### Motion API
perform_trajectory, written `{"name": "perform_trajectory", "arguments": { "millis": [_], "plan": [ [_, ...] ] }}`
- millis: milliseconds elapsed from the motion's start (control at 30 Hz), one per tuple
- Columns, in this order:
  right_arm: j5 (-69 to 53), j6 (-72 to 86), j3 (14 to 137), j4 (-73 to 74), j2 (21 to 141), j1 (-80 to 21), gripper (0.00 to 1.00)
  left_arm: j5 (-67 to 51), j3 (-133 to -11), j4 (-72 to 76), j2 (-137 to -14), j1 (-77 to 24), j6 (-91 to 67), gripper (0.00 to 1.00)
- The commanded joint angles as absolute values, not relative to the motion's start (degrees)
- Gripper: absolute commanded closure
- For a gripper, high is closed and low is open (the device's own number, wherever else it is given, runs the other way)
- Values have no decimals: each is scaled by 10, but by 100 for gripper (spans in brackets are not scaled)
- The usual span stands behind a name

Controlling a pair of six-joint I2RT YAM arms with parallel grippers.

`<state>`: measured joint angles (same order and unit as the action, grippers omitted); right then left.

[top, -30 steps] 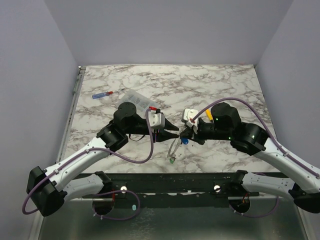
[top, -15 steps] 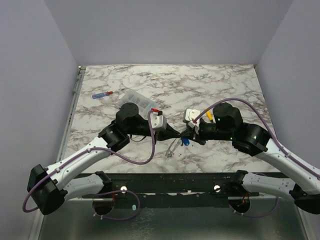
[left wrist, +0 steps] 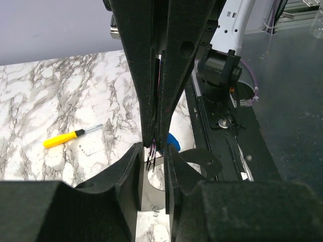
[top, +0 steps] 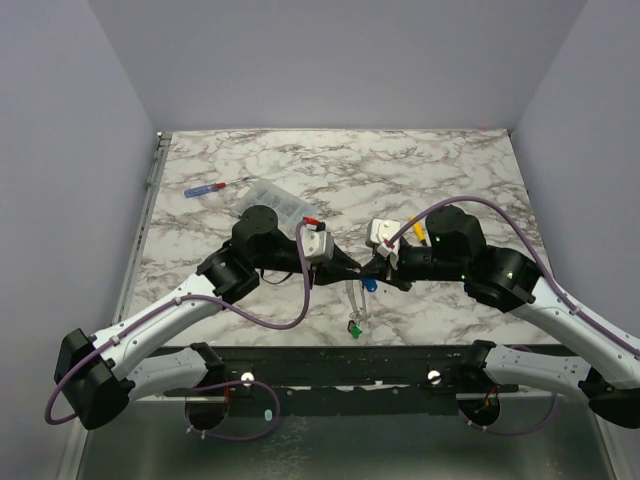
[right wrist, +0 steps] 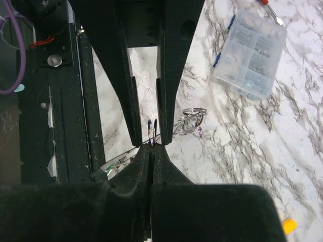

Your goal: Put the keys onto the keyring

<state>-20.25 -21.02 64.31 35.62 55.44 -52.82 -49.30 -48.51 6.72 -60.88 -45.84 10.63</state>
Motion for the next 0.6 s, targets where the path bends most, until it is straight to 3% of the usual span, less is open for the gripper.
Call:
{"name": "perform_trajectory", "arguments": {
  "millis": [0, 267, 333, 367, 567],
  "plan": [
    [-220, -208, 643, 331, 546, -530, 99, -512, -503, 68, -604, -460, 113, 80],
    [-223, -207, 642, 330, 546, -530, 99, -512, -502, 70, -600, -459, 111, 85],
    [-223, -207, 641, 330, 546, -530, 99, -509, -503, 71, -600, -460, 110, 98],
    [-224, -206, 641, 330, 546, -530, 99, -507, -504, 71, -598, -460, 110, 100],
    [-211, -201, 631, 318, 537, -530, 97, -482, -504, 78, -578, -457, 107, 100]
  ]
}}
